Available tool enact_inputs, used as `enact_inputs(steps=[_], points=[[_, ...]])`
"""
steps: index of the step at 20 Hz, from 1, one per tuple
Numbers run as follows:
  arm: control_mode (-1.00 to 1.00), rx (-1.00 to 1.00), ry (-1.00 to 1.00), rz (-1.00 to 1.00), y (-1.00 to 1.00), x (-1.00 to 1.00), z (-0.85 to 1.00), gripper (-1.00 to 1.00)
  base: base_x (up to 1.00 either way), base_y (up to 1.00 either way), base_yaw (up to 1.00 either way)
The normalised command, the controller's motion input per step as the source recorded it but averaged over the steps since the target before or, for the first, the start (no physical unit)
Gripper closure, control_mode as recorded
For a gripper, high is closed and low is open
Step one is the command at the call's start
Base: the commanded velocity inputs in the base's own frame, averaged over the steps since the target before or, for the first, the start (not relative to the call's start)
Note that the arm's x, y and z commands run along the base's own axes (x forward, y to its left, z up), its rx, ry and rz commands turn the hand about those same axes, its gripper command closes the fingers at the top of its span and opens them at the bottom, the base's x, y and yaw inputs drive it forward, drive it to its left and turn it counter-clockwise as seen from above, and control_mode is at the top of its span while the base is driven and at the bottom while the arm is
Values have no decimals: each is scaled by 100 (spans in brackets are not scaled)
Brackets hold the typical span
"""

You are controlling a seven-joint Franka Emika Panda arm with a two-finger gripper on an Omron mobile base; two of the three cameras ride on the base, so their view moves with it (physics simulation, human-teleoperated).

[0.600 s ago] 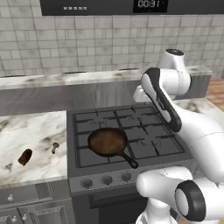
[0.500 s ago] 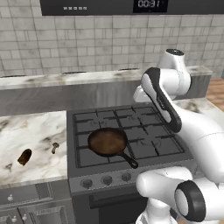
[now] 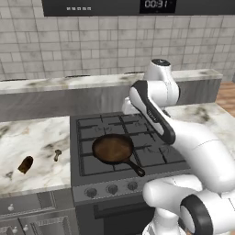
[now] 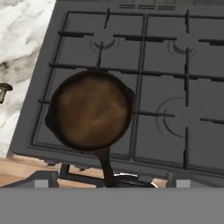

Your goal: Put the sweet potato and mushroom in the pan. Then turn on the front left burner and set the heat to medium.

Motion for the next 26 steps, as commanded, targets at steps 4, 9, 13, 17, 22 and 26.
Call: enact_inputs(steps=[4,9,13,17,22,26], points=[[-100,0,0,0,92,1,-31,-100,0,0,0],[-100,0,0,0,86,0,-3,-100,0,0,0],[-100,-2,0,0,66,0,0,-100,0,0,0],[-100,-2,0,0,53,0,7,-100,0,0,0],[-100,0,0,0,33,0,8,-100,0,0,0],[-100,0,1,0,32,0,0,-100,0,0,0]])
